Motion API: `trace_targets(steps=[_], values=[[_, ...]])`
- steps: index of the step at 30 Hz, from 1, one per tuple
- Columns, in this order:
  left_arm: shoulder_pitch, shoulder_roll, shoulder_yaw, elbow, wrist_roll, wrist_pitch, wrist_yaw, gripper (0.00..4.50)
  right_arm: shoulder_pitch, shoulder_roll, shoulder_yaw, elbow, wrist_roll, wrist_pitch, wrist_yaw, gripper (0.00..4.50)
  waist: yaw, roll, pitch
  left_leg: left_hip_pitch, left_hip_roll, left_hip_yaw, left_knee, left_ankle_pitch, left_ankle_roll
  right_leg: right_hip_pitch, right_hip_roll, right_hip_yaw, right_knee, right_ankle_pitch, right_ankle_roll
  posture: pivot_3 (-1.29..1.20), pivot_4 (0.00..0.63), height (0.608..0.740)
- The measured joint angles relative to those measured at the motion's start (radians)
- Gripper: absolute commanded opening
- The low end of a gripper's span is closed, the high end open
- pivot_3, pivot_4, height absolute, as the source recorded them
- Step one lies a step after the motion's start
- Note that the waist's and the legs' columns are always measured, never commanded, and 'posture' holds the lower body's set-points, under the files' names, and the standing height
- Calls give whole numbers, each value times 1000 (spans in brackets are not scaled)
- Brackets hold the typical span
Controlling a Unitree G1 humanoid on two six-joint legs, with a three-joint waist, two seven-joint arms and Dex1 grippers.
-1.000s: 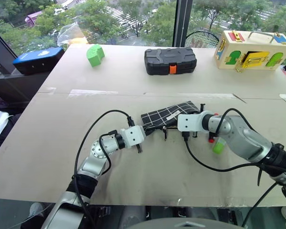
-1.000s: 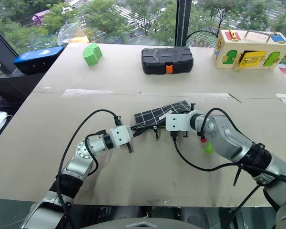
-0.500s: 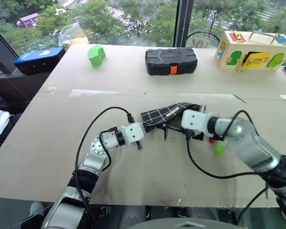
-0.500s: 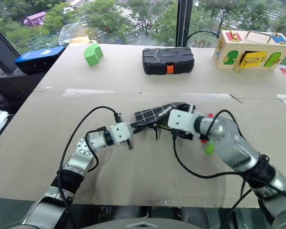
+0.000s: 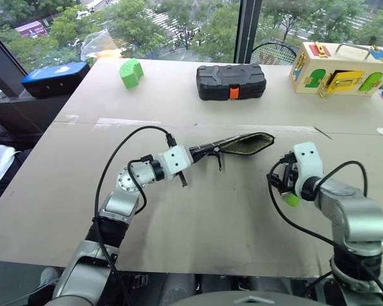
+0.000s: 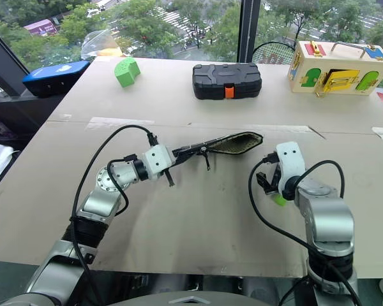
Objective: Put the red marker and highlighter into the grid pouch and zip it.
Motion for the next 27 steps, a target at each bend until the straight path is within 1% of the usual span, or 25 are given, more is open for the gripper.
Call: trace_targets(steps=[1,3,4,7,8,10,11,13,15,16,17,18,19,20,21,22,24,27], values=[[0,0,0,-19,-1,19,-1,0,-1,10,-3,16,1,-12,-15,3321,0,-1,0,0,0,0,0,0,0,0,0,0,0,0,0,0,150,740],[0,0,0,-68,-3,68,-2,0,0,37,-22,34,6,-33,-44,2146,1,-1,-1,0,0,0,0,0,-1,1,1,0,0,0,0,0,150,740],[0,0,0,-91,-6,85,-2,0,0,37,-25,39,9,-40,-49,1786,1,-1,-1,0,0,0,0,0,0,1,0,0,0,0,0,0,150,740],[0,0,0,-138,-8,134,-1,0,0,35,-38,41,24,-46,-60,483,2,-1,0,0,-1,0,0,0,0,1,0,2,-1,0,1,0,150,740],[0,-1,0,-148,-8,148,0,0,0,35,-44,41,29,-47,-62,200,2,-1,0,0,-1,0,0,0,0,1,1,2,-1,0,1,0,150,740],[0,-4,0,-170,-8,178,3,0,-11,33,-117,17,64,-10,-42,201,3,1,1,0,-1,0,0,0,1,1,1,2,-1,0,1,0,150,740],[0,-4,0,-172,-8,181,3,0,-18,31,-131,8,70,-3,-38,201,2,1,1,0,-1,0,0,0,1,1,1,2,-1,0,1,0,150,740],[-4,-10,-2,-175,-5,201,12,0,-72,20,-255,-70,148,74,33,201,2,2,1,0,-1,0,0,-1,1,0,1,2,-1,0,0,0,150,740],[-16,-14,-3,-175,1,207,18,0,-72,-87,-317,-157,248,102,123,201,4,1,1,0,0,-2,-1,-1,2,1,1,1,-1,0,0,0,150,740],[-23,-14,-3,-174,3,208,19,0,-42,-191,-316,-187,301,109,172,201,8,1,1,0,-1,-2,-3,-2,3,1,1,0,-3,-1,1,0,150,740],[-30,-7,0,-169,5,206,18,0,30,-412,-303,-229,395,111,265,201,10,3,2,-1,-2,-2,-4,-2,4,1,-1,0,-6,-1,1,0,150,740],[-30,-6,0,-169,5,206,18,0,31,-413,-304,-229,396,111,266,201,9,3,2,-1,-2,-2,-5,-2,4,2,0,0,-7,-1,1,0,150,740],[-36,0,0,-161,9,203,18,0,35,-486,-304,-244,426,111,303,201,4,2,2,-1,-1,-2,-3,-2,4,2,0,0,-7,-1,1,0,150,740],[-40,-6,-5,-160,13,195,16,0,34,-583,-284,-257,468,111,342,201,-2,3,3,0,-1,0,-5,-2,4,1,0,2,-8,0,1,0,150,740],[-44,-6,-12,-159,15,188,13,0,17,-648,-263,-265,499,110,369,201,-9,1,4,1,-1,-1,-4,-3,4,2,1,2,-7,0,1,0,150,740],[-47,-8,-18,-159,16,185,10,0,5,-674,-252,-267,513,109,381,201,-12,0,3,1,-1,-1,-5,-3,4,2,1,2,-7,0,1,0,150,740],[-49,-9,-34,-157,22,164,4,0,-32,-744,-187,-265,544,74,404,201,-18,-1,4,1,0,-2,-5,-3,4,2,1,1,-7,-1,1,0,150,740],[-53,-6,-41,-144,27,143,-3,0,-102,-807,-81,-235,567,-10,424,201,-17,-1,4,1,0,-2,-5,-3,4,2,1,1,-7,-1,1,0,150,740]])
